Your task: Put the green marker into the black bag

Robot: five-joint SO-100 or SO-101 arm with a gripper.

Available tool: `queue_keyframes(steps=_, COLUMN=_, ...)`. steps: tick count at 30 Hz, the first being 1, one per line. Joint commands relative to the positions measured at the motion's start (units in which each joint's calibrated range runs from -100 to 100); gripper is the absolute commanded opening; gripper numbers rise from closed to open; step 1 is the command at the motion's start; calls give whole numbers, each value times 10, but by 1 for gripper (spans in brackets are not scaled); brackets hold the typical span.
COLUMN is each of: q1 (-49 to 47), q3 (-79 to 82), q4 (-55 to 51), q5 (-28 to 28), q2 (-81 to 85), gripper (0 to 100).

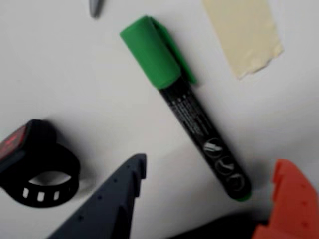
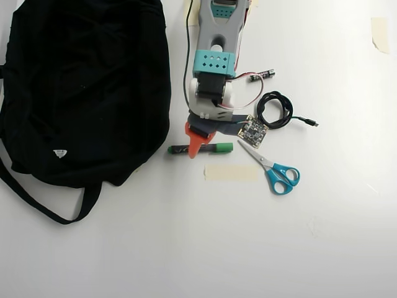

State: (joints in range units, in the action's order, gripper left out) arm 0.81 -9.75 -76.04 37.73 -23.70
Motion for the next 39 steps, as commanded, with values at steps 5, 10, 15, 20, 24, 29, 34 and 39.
queue_keyframes(steps=5, q1=-1, q3=-34, q4=-29, q5=42, q2=6, gripper=33)
queue_keyframes(steps=10, q1=5, q3=-34, q4=-53, q5=52, q2=6, gripper=33)
queue_keyframes(steps=15, q1=9, q3=-34, q4=-61, q5=59, q2=5, gripper=33)
queue_keyframes(steps=20, q1=5, q3=-35, q4=-62, q5=65, q2=1, gripper=33)
queue_keyframes(steps=24, q1=5, q3=-73, q4=-62, q5=76, q2=-34, gripper=33)
queue_keyframes(steps=29, q1=7, q3=-154, q4=-98, q5=86, q2=-86, gripper=33)
queue_keyframes(steps=34, q1=11, q3=-224, q4=-139, q5=98, q2=-131, gripper=33)
queue_keyframes(steps=39, q1=14, q3=-265, q4=-175, q5=111, q2=-157, gripper=33)
